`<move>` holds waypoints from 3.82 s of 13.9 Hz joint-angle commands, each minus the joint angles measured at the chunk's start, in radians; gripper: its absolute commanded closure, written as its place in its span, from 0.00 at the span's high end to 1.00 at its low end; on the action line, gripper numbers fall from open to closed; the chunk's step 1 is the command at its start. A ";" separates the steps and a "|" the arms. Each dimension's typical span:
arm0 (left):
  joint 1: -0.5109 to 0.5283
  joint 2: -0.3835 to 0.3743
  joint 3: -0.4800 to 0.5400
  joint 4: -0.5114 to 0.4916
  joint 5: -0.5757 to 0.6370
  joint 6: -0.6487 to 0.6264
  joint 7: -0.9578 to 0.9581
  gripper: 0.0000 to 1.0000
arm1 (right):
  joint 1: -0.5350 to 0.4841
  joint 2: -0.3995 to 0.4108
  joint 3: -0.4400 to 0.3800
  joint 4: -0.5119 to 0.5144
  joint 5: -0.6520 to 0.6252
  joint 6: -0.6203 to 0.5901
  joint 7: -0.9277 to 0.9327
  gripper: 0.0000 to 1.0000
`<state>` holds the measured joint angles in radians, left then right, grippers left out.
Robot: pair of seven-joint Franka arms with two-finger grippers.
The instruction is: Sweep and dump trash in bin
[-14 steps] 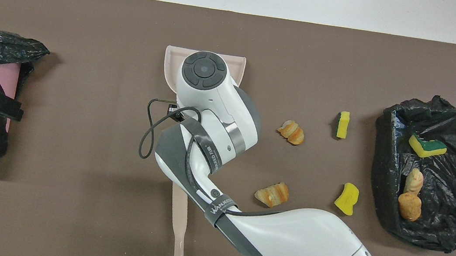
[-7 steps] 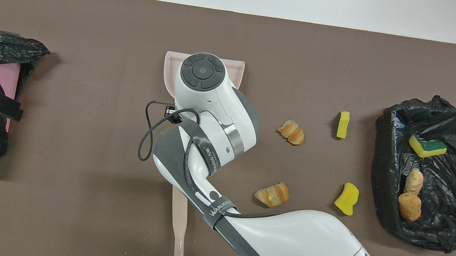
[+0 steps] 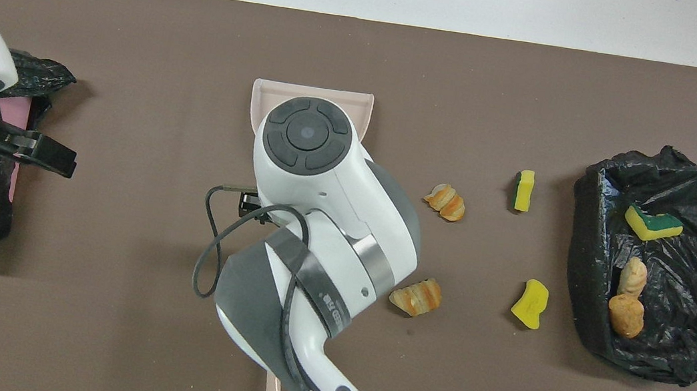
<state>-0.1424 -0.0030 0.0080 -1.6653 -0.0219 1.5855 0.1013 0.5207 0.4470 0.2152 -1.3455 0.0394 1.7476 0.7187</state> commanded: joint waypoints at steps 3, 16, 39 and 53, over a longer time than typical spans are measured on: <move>-0.100 0.090 0.010 0.021 -0.010 0.082 -0.020 1.00 | 0.044 -0.283 0.018 -0.329 0.094 -0.010 0.018 1.00; -0.393 0.308 0.010 -0.059 -0.012 0.485 -0.466 1.00 | 0.280 -0.393 0.018 -0.845 0.172 0.496 0.050 1.00; -0.350 0.273 0.023 -0.059 0.002 0.429 -0.295 0.00 | 0.247 -0.534 0.009 -0.914 0.143 0.414 0.133 0.00; -0.129 0.123 0.023 -0.103 0.122 0.171 0.695 0.00 | -0.243 -0.826 0.012 -1.040 -0.079 -0.089 0.121 0.00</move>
<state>-0.2791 0.1537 0.0426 -1.7404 0.0583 1.7681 0.7533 0.3472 -0.3292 0.2136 -2.3163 -0.0256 1.6502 0.8532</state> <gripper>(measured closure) 0.692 0.736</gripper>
